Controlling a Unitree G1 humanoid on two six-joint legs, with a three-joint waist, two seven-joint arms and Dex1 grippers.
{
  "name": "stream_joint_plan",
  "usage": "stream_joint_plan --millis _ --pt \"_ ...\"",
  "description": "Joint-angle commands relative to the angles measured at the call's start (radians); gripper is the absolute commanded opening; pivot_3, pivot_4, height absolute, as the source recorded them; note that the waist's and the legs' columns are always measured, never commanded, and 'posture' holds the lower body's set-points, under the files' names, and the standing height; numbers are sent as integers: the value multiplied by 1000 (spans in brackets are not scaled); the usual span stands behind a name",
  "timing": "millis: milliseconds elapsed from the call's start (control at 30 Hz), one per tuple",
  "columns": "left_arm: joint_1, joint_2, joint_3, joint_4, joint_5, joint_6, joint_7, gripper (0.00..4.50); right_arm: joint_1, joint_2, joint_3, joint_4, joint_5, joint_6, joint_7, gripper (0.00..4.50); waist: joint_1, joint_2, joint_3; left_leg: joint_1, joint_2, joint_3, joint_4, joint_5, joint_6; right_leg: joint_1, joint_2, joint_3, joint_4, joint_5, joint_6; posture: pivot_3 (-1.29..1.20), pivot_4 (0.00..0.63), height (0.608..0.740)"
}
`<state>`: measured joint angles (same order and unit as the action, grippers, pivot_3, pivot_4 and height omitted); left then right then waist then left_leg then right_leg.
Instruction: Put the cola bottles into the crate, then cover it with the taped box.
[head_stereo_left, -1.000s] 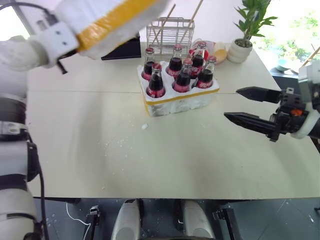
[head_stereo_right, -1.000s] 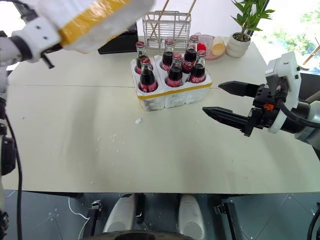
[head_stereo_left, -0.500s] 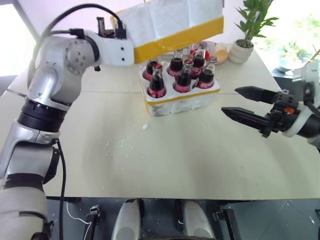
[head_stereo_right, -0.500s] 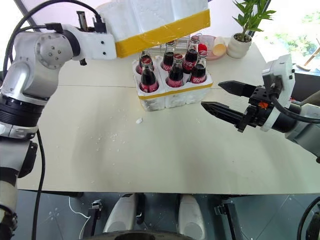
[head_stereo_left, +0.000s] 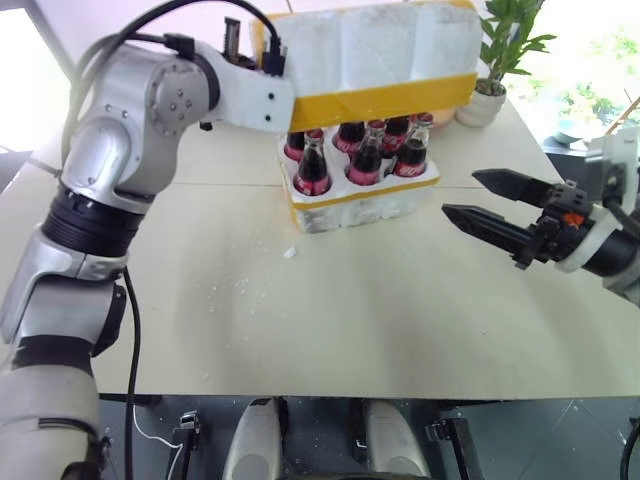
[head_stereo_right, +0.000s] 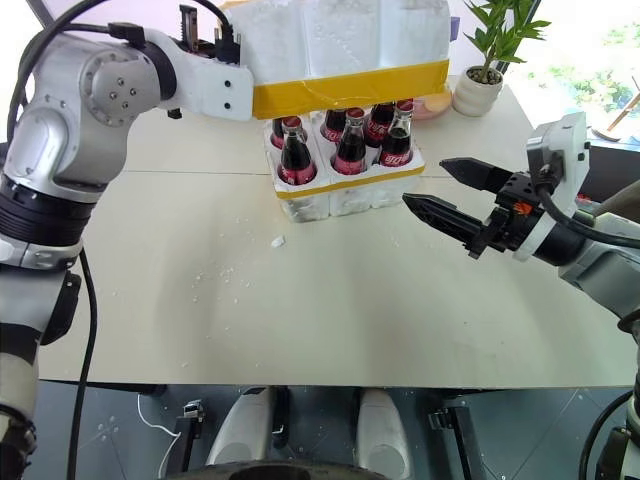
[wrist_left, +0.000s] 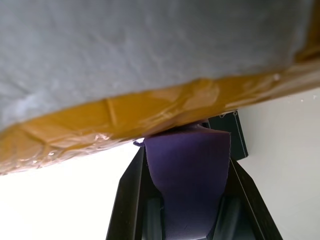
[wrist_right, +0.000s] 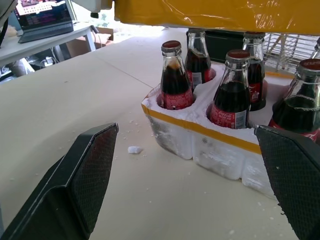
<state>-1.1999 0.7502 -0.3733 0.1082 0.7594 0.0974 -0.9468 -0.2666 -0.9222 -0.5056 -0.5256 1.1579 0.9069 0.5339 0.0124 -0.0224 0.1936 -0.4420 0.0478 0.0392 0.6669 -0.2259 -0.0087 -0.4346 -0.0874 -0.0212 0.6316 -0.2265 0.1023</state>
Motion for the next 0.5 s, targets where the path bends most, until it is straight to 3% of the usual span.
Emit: stream_joint_plan --millis 33,300,500 --pt "-13 7 -8 -3 26 -25 -6 324 -24 4 -11 -1 8 -27 -11 4500 0 0 0 0 0 0 0 0 0 0 0 0 0 0 0 0 150 740" --pt "-16 -50 -37 59 46 -48 21 324 -18 27 0 -13 3 -45 -36 4500 1 0 0 0 0 0 0 0 0 0 0 0 0 0 0 0 150 740" --pt "-23 -81 -31 103 21 -69 24 3229 5 50 -10 -27 3 -55 -60 4500 0 0 0 0 0 0 0 0 0 0 0 0 0 0 0 0 150 740"
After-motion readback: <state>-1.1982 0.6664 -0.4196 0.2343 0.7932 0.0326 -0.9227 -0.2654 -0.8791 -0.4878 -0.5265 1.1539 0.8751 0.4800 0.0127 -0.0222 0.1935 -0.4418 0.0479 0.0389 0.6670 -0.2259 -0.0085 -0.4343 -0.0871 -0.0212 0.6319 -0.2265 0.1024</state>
